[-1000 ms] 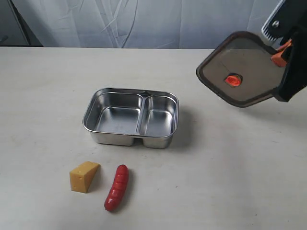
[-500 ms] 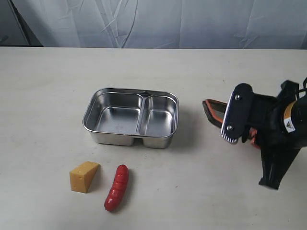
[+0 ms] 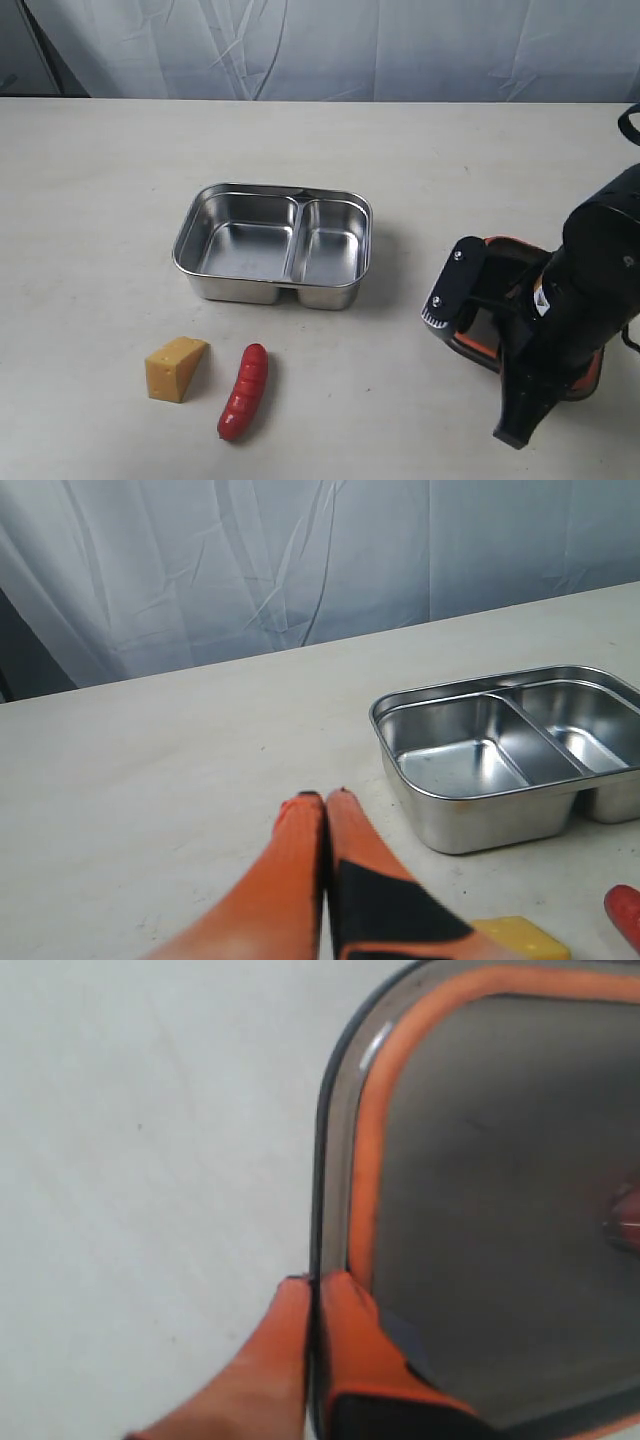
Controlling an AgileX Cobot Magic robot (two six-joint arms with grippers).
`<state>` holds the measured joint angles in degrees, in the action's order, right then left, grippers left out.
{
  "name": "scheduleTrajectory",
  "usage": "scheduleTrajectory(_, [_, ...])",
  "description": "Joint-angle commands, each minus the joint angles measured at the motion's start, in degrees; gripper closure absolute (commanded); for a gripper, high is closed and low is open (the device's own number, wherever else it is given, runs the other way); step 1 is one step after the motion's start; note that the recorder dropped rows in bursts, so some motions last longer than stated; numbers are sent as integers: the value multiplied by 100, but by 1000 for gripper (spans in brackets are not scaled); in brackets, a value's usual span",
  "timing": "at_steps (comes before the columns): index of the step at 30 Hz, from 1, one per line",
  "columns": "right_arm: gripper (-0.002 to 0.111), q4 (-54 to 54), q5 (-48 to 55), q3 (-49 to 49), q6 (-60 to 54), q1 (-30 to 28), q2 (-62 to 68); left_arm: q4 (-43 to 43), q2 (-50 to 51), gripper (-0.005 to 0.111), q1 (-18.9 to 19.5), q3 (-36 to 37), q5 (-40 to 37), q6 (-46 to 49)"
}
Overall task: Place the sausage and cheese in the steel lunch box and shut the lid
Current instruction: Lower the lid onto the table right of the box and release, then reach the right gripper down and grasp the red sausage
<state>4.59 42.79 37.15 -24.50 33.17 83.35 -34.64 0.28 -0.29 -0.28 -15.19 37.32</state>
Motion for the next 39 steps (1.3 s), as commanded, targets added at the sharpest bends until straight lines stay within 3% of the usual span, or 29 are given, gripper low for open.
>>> scheduleTrajectory(1, [95, -76, -373, -26, 494, 12, 20, 7, -28, 107, -40, 28, 24, -7])
scheduleTrajectory(5, [58, -116, -260, -26, 507, 12, 20, 7, -28, 107, -40, 28, 24, -7])
scheduleTrajectory(8, [48, -356, -52, 83, 507, 12, 20, 7, -28, 107, -40, 28, 24, -7])
scheduleTrajectory(15, [50, -818, 579, 578, 519, 12, 20, 7, -28, 107, -40, 28, 24, -7])
scheduleTrajectory(21, [50, -504, 1041, 578, 519, 12, 32, 7, -28, 107, -40, 28, 24, -7])
scheduleTrajectory(23, [50, -145, 967, 578, 554, 12, 32, 7, -28, 107, -40, 28, 24, -7])
scheduleTrajectory(25, [50, 805, 646, 578, 1541, 12, 32, 7, -28, 107, -40, 28, 24, -7])
scheduleTrajectory(29, [50, 1332, 515, 578, 1557, 12, 159, 7, -28, 107, -40, 28, 24, -7])
scheduleTrajectory(39, [50, -260, 418, 603, 1791, 12, 442, 7, -28, 107, -40, 28, 24, -7])
